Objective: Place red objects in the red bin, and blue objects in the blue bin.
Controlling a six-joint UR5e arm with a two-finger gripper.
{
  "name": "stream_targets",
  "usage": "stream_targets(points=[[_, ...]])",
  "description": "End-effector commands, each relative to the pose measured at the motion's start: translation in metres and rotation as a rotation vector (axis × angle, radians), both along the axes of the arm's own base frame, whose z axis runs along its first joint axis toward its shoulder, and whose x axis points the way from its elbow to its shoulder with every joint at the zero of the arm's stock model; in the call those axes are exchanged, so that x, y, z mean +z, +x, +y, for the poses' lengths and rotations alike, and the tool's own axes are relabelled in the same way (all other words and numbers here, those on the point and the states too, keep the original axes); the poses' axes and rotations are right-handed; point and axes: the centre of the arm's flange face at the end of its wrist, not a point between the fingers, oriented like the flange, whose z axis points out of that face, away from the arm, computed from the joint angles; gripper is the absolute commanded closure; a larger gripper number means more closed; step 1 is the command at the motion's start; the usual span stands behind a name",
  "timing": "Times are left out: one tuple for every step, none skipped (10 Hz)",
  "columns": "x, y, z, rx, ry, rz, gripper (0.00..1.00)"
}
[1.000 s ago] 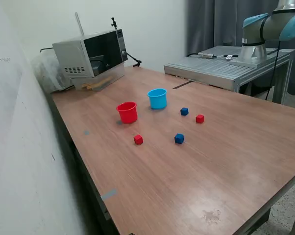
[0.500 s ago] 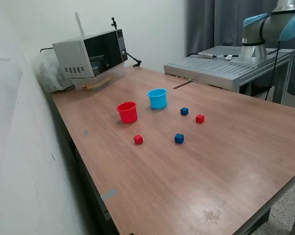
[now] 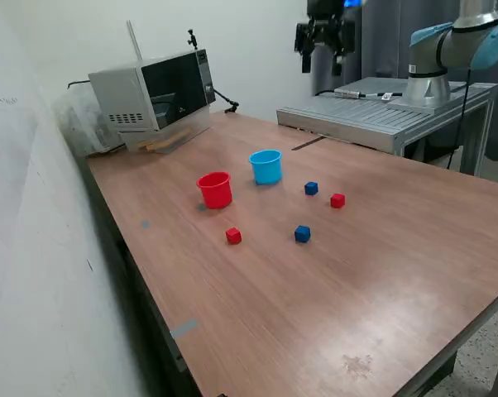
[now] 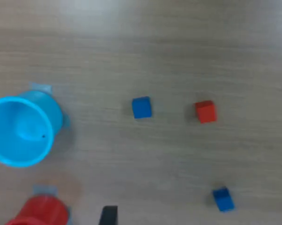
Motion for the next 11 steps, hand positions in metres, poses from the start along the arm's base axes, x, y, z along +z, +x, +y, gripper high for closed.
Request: stream_targets(points=[[-0.160,-0.043,0.055,-0.036,-0.017,-0.102,0.00],[-0.172,-0.046,0.067,-0.036,-0.017,-0.107,0.00],[-0.180,-0.046,0.071,-0.027,-0.017,-0.118,0.00],[-0.186,-0.045,0.071,-0.019,-0.015,-0.115,0.00],[-0.194,-0.039,0.070,-0.018,-0.017,-0.124,0.00],[-0.198,-0.033,0.064,-0.010,-0.017,-0.133,0.00],[-0.202,-0.028,0.059,-0.003,-0.018,-0.144,0.00],[-0.207,-0.021,0.049,0.011,-0.022,-0.156,0.00],[-0.208,-0.018,0.039,0.030,-0.022,-0.142,0.00],[-0.209,-0.016,0.034,0.042,-0.022,-0.140,0.00],[-0.209,-0.015,0.031,0.061,-0.022,-0.137,0.00]])
